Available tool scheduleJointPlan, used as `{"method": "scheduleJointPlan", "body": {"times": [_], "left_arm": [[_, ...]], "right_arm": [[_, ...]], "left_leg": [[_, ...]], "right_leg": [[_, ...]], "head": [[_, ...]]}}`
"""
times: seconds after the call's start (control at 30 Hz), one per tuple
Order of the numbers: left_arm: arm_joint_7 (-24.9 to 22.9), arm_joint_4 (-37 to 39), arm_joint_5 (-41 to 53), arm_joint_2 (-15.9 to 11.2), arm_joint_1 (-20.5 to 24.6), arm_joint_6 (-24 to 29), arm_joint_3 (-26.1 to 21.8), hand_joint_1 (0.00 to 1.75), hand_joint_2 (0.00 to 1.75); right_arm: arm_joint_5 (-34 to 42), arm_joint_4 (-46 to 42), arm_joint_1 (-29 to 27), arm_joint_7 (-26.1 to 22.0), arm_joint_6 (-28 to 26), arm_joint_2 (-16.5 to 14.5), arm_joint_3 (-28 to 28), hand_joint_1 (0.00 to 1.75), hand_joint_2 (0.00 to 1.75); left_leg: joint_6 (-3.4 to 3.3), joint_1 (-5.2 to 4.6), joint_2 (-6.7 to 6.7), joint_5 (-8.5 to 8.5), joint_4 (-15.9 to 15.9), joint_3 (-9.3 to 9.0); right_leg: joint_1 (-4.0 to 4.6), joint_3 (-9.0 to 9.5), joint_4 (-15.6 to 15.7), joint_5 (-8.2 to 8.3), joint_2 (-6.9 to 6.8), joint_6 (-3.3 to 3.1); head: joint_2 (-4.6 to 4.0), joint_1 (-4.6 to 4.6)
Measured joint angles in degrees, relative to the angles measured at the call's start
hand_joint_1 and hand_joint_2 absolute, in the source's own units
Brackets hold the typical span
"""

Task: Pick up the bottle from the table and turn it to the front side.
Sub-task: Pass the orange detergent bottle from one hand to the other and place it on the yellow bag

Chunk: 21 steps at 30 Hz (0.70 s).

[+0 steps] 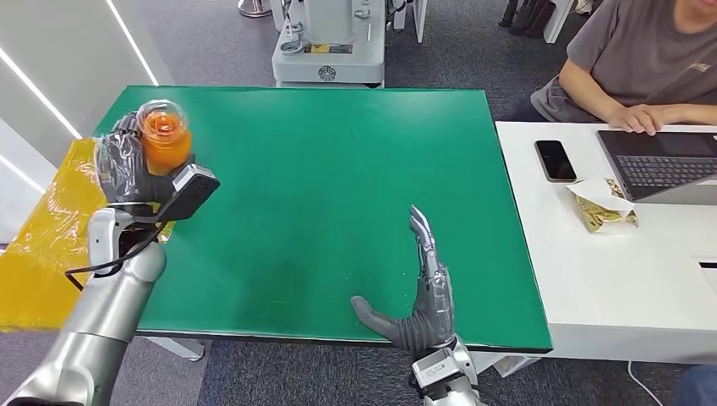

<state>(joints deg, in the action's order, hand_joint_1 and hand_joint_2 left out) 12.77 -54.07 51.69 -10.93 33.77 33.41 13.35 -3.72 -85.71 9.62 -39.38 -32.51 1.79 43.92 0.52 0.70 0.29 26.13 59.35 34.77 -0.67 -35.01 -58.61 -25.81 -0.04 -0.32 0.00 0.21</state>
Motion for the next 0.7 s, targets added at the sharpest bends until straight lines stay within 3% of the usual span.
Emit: {"method": "scheduleJointPlan", "body": {"times": [0.17, 0.33, 0.7], "left_arm": [[-5.2, 3.5, 13.2, -4.7, 2.5, 3.6, 0.0, 1.75, 1.75], [-9.6, 4.5, 23.2, -7.7, 3.0, 2.9, 0.5, 1.75, 1.75], [-9.8, 7.9, 27.2, -10.0, 4.0, -5.1, 2.8, 1.75, 1.75]], "right_arm": [[0.1, -1.2, -0.2, 0.7, 0.8, 0.0, 0.1, 0.0, 1.75], [0.0, -2.7, -0.8, 1.5, 1.3, 0.1, 0.1, 0.0, 1.75], [-0.1, -4.0, -2.6, 2.4, 4.3, 0.3, 0.1, 0.0, 1.75]], "left_leg": [[0.0, -0.01, 0.01, 0.0, 0.0, -0.01], [0.0, -0.01, 0.02, 0.0, 0.0, 0.0], [0.0, -0.01, 0.04, 0.0, 0.0, 0.0]], "right_leg": [[-0.01, -0.01, 0.0, 0.0, 0.02, -0.01], [-0.01, -0.04, 0.0, 0.0, 0.04, -0.01], [-0.01, -0.04, 0.0, 0.0, 0.05, -0.01]], "head": [[0.0, 0.0], [0.0, 0.0], [0.0, 0.01]]}}
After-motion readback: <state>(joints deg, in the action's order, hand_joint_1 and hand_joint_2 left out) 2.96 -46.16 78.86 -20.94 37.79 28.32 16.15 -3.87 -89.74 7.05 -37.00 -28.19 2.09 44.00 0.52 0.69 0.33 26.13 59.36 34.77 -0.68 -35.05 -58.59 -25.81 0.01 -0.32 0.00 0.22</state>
